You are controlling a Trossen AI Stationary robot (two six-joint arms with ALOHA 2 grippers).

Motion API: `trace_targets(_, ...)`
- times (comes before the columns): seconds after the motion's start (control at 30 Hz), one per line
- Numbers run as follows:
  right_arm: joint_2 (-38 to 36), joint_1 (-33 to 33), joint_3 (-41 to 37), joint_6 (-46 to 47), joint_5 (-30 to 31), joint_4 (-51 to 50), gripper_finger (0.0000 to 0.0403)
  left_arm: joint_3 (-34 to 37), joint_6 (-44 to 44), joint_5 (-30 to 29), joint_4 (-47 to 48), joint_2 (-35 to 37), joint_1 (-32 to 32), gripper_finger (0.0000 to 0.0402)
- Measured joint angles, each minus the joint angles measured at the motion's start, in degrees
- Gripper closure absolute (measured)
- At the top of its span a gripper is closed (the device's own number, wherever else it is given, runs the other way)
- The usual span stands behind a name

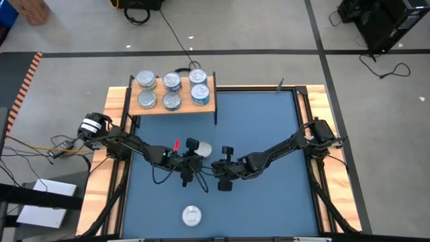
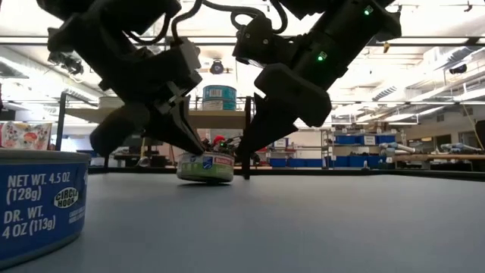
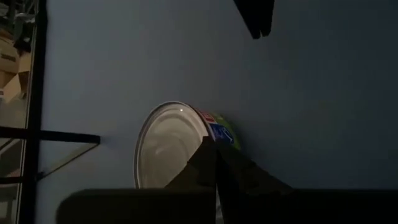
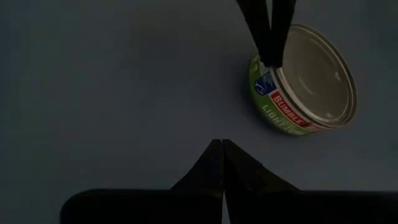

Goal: Stack canned seafood by type on shelf
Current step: Stack the green white tuna can on top of the green white tuna can on the shelf

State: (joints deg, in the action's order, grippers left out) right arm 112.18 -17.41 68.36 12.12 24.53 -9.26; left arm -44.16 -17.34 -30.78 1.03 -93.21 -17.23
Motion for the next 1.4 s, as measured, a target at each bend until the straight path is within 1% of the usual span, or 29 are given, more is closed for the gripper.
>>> trace_targets(0.13,0.0,-1.06,0.0,-0.32,0.0,-0.14,0.0394,-0.63,1.77,0.25,1.39,0.91,-0.87,0.0401)
trace_targets(0.23,0.0,-1.83,0.0,-0.33,0.02,-0.77,0.0393,-0.63,3.64,0.77,3.27,2.89,-1.16,0.0401)
trace_targets(0.3,0.0,-2.24,0.0,-0.33,0.1,-1.32,0.0391,-0.63,4.55,2.15,3.83,4.73,-1.22,0.0401)
trace_targets(0.37,0.02,-2.66,0.0,-0.33,1.11,-1.44,0.0388,-0.65,6.08,4.88,4.08,6.47,-1.27,0.0401)
trace_targets(0.43,0.02,-2.88,0.01,-0.72,1.47,-1.4,0.0385,-0.72,8.16,7.88,4.2,6.97,-1.14,0.0399)
trace_targets(0.5,0.02,-2.88,0.02,-1.22,1.49,-1.21,0.0383,-0.68,8.87,8.38,4.93,6.35,-1.05,0.0389)
trace_targets(0.63,0.04,-2.86,0.02,-1.31,1.57,-0.81,0.0381,-0.61,8.76,7.89,5.12,3.61,-1.03,0.0354)
trace_targets(0.8,0.04,-2.88,0.02,-1.33,1.57,-0.67,0.0383,-0.57,7.01,1.75,3.3,0.58,-0.98,0.0307)
trace_targets(0.93,0.04,-2.88,0.02,-1.35,1.57,-0.74,0.0386,-0.57,5.52,1.46,2.31,-1.16,-0.79,0.0289)
trace_targets(1.23,0.04,-2.88,0.02,-1.2,1.57,-0.74,0.0385,-0.87,3.93,-0.14,0.76,-5.35,-0.35,0.0291)
trace_targets(1.3,0.04,-2.88,0.02,-1.2,1.57,-0.76,0.0384,-0.85,3.96,-0.33,0.72,-5.35,-0.34,0.0305)
trace_targets(1.4,0.04,-2.88,0.02,-1.27,1.57,-0.71,0.0385,-0.86,4.02,-0.1,1.19,-4.55,-0.32,0.0342)
